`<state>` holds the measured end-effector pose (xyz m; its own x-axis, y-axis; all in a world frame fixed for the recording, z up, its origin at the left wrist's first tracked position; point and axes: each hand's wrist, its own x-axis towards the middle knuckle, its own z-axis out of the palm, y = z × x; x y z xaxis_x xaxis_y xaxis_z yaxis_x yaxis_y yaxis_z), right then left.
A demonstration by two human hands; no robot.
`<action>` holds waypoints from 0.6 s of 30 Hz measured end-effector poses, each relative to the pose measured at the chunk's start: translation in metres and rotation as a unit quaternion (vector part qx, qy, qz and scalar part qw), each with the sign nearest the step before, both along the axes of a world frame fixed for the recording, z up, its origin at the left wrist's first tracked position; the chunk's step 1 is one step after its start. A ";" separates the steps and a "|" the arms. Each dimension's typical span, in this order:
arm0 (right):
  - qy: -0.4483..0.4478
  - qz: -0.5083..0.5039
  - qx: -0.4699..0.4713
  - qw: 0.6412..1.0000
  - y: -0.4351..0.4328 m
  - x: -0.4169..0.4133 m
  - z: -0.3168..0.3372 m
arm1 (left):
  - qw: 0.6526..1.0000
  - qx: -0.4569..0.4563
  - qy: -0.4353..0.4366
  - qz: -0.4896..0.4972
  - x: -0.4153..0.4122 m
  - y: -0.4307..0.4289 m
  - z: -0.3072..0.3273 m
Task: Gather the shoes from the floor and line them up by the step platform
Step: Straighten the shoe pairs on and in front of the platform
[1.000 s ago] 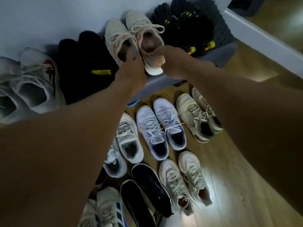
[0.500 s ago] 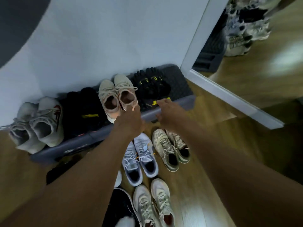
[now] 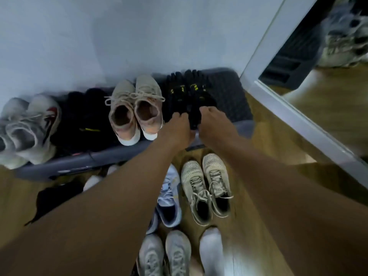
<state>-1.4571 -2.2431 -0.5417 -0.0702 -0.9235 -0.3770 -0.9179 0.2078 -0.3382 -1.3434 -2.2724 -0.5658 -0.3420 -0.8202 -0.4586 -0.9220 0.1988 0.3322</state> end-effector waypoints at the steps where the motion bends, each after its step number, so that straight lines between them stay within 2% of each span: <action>1: 0.002 0.004 -0.010 1.000 -0.007 -0.008 -0.014 | 1.000 -0.001 0.008 0.013 -0.007 -0.004 -0.013; 4: 0.014 0.024 -0.006 1.000 -0.017 -0.023 -0.050 | 0.999 0.002 0.009 0.039 -0.021 -0.012 -0.044; 9: 0.021 0.065 0.061 0.996 -0.028 -0.034 -0.088 | 1.000 -0.001 -0.004 0.031 -0.027 -0.024 -0.076; 12: 0.057 0.093 0.086 0.990 -0.042 -0.039 -0.099 | 0.999 -0.025 -0.020 0.032 -0.030 -0.030 -0.091; 18: 0.092 0.089 0.075 0.989 -0.054 -0.026 -0.094 | 0.994 -0.087 -0.011 0.069 -0.026 -0.036 -0.112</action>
